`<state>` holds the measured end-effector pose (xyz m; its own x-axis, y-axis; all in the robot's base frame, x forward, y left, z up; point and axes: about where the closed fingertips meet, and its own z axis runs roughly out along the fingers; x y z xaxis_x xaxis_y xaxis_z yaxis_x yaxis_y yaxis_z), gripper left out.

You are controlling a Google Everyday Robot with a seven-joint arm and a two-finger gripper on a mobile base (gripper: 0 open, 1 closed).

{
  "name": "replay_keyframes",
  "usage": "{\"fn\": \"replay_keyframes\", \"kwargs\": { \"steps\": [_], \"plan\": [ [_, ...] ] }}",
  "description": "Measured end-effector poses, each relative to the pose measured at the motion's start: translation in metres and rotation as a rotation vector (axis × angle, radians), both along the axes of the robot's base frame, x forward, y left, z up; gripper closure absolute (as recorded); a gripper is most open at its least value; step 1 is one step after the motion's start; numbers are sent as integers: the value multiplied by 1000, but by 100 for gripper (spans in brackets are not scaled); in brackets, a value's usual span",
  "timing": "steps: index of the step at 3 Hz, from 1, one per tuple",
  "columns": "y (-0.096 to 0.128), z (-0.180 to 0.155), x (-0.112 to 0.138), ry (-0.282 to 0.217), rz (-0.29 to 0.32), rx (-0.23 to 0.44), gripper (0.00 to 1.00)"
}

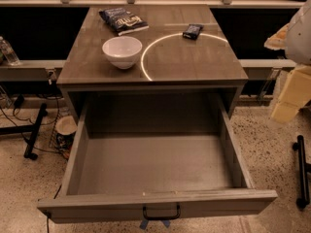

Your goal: Place rxbar blueberry into top drawer

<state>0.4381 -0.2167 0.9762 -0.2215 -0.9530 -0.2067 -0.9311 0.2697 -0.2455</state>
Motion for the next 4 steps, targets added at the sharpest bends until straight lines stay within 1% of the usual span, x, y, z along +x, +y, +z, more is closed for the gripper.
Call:
{"fn": "replay_keyframes", "kwargs": {
  "steps": [1, 2, 3, 4],
  "plan": [
    [0, -1, 5, -8, -2, 9, 0],
    [-3, -10, 37, -53, -16, 70, 0],
    [6, -18, 111, -136, 7, 184, 0],
    [36, -31, 231, -239, 45, 360, 0]
  ]
}}
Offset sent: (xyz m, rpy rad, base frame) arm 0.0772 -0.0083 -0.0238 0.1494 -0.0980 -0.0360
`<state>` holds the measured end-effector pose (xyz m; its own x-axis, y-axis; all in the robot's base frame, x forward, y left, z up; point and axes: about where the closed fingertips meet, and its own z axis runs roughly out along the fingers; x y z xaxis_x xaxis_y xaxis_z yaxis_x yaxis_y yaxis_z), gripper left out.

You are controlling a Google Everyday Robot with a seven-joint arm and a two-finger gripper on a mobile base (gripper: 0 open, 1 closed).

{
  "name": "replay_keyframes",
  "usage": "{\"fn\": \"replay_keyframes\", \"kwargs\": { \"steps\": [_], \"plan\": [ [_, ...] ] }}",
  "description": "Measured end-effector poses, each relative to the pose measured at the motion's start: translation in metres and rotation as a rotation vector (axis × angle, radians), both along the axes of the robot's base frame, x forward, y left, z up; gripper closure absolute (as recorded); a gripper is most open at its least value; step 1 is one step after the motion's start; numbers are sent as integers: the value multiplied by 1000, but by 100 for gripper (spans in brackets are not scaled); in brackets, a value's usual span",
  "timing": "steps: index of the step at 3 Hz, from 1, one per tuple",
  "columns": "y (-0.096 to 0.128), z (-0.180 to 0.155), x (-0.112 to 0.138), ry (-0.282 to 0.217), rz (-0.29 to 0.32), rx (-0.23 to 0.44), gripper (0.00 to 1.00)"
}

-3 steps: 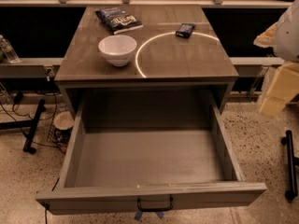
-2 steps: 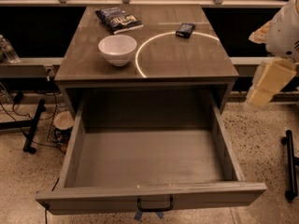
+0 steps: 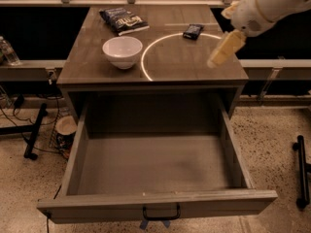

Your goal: Place rxbar blueberry into top drawer

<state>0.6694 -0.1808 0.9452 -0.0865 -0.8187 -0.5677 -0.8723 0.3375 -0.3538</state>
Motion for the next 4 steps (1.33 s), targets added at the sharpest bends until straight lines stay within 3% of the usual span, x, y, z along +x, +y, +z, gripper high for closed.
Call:
{"fn": "replay_keyframes", "kwargs": {
  "steps": [1, 3, 4],
  "plan": [
    [16, 9, 64, -81, 2, 102, 0],
    [16, 13, 63, -95, -16, 135, 0],
    [22, -16, 114, -110, -136, 309, 0]
  ]
}}
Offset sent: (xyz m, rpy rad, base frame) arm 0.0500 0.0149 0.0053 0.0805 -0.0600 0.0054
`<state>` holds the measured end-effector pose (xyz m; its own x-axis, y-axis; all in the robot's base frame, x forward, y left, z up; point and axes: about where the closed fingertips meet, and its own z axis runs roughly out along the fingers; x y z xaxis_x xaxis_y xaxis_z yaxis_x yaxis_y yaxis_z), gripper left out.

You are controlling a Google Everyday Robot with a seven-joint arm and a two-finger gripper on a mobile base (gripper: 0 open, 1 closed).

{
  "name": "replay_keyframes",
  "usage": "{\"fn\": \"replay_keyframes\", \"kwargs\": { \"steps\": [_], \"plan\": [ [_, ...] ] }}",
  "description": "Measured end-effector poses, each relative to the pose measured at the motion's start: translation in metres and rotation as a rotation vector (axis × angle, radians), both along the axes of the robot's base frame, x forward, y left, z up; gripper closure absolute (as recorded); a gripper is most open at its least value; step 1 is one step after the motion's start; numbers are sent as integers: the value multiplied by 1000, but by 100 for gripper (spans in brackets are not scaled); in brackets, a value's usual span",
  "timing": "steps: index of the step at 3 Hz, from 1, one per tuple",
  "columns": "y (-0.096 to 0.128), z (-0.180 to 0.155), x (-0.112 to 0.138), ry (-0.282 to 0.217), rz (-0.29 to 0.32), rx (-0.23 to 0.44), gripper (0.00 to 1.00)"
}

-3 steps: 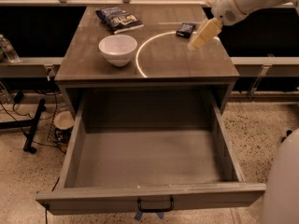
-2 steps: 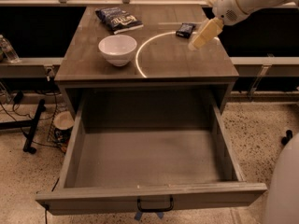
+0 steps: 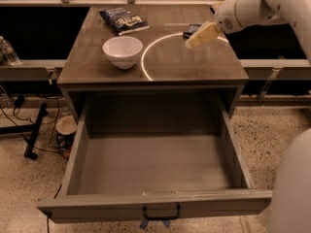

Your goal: Place rxbar blueberry into top drawer

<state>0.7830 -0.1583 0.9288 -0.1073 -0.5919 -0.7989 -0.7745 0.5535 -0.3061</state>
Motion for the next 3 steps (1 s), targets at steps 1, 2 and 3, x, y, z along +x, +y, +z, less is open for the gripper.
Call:
{"fn": "replay_keyframes", "kwargs": {
  "steps": [1, 2, 3],
  "plan": [
    [-5, -15, 53, -38, -100, 141, 0],
    [-9, -29, 115, -95, -215, 280, 0],
    [-7, -39, 142, -114, -272, 305, 0]
  ]
}}
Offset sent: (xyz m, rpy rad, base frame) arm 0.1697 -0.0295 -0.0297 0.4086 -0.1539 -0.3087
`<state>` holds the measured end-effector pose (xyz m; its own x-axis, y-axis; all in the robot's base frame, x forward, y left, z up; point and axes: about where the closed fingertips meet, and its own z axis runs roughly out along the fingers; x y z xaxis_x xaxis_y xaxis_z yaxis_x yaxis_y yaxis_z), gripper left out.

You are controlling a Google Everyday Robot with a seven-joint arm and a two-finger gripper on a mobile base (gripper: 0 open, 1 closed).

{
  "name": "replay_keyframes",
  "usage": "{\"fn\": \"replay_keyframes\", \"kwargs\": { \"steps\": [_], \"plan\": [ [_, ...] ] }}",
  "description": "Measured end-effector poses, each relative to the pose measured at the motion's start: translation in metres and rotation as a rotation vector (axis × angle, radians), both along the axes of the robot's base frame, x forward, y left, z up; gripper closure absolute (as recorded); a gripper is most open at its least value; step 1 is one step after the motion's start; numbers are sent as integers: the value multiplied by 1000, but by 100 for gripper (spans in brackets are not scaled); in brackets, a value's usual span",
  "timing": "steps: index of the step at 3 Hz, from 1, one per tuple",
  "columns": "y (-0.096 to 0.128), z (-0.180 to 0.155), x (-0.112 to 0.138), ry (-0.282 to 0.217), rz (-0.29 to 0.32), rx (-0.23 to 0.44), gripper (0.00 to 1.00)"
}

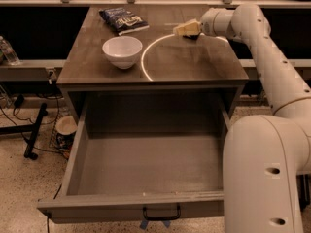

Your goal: Place rxbar blueberry into top drawer

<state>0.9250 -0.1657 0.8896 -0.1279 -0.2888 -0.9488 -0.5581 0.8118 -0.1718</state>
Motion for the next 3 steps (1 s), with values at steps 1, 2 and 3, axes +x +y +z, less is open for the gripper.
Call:
{"fn": "replay_keyframes", "kwargs": {
  "steps": [1, 2, 3],
  "plan": [
    [-13, -20, 19, 26, -83, -31, 0],
    [-25, -34, 24, 54, -126, -50, 3],
    [-23, -40, 23, 72, -117, -41, 25]
  ]
}}
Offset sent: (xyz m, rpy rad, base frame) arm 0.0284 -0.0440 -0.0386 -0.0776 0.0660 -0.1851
